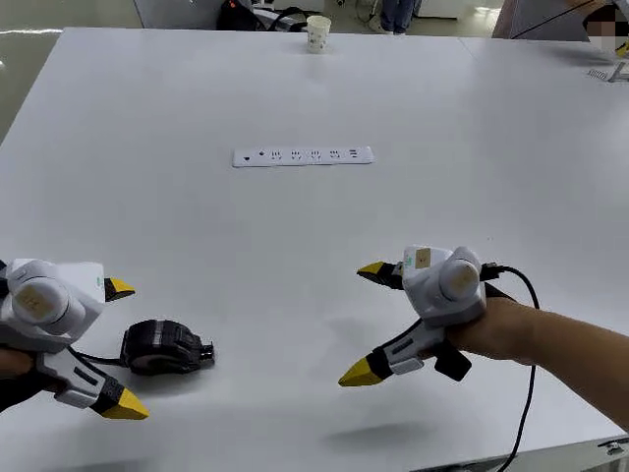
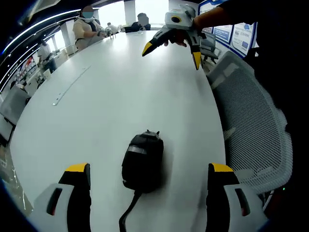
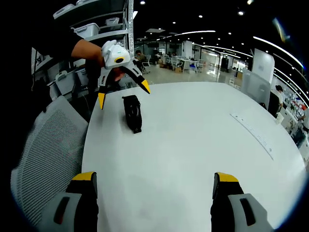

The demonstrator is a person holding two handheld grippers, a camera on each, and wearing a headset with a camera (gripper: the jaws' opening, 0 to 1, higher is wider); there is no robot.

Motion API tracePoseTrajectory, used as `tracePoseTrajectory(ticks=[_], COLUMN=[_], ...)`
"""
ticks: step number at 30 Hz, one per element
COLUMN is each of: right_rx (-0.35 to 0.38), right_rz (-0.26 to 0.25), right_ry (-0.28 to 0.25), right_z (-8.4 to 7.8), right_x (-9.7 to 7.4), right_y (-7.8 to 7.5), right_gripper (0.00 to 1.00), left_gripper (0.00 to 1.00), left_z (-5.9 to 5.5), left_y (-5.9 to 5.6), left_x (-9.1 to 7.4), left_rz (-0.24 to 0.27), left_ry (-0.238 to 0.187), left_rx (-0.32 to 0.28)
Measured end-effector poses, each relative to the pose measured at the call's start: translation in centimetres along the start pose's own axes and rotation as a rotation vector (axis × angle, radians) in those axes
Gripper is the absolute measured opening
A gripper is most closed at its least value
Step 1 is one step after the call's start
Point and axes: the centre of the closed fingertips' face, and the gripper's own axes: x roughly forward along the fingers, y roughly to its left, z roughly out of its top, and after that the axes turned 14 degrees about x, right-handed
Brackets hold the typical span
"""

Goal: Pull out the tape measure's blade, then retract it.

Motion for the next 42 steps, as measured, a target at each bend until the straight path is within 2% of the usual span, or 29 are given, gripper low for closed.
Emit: tracePoseTrajectory(ticks=[4,9,13,15,25,28,31,36,39,42], right_rx=[-0.014,-0.032,-0.036,-0.048,-0.078,-0.081,-0.088,-0.103,-0.102,-0.093], right_rz=[0.007,0.012,0.023,0.032,0.063,0.077,0.098,0.117,0.121,0.129], right_ry=[0.002,-0.006,0.0,0.011,0.039,0.046,0.058,0.086,0.088,0.082], right_z=[0.7,1.6,1.8,2.0,3.1,3.4,3.7,3.8,4.2,4.6], right_x=[1.0,2.4,3.5,4.0,6.2,7.1,8.1,9.7,10.6,11.3], right_y=[-0.3,-0.4,-0.2,0.1,1.3,1.8,2.7,3.5,3.6,3.9], right_gripper=[0.99,0.99,0.99,0.99,0.99,0.99,0.99,0.99,0.99,0.99], left_gripper=[0.97,0.9,0.88,0.85,0.76,0.7,0.69,0.61,0.6,0.51], left_z=[0.5,0.4,0.8,0.7,0.9,0.8,0.9,0.7,0.7,0.6], left_y=[0.3,0.4,0.5,0.7,1.1,1.3,1.1,0.8,0.7,0.5], left_x=[0.5,1.2,1.3,1.3,2.0,2.3,2.7,3.1,3.2,3.3], left_rz=[-0.002,-0.009,-0.01,-0.011,-0.009,0.0,-0.005,-0.021,-0.027,-0.044], left_ry=[0.001,0.023,0.021,0.035,0.041,0.055,0.057,0.07,0.075,0.084], left_rx=[0.011,0.005,0.014,0.039,0.026,0.022,0.028,0.048,0.043,0.062])
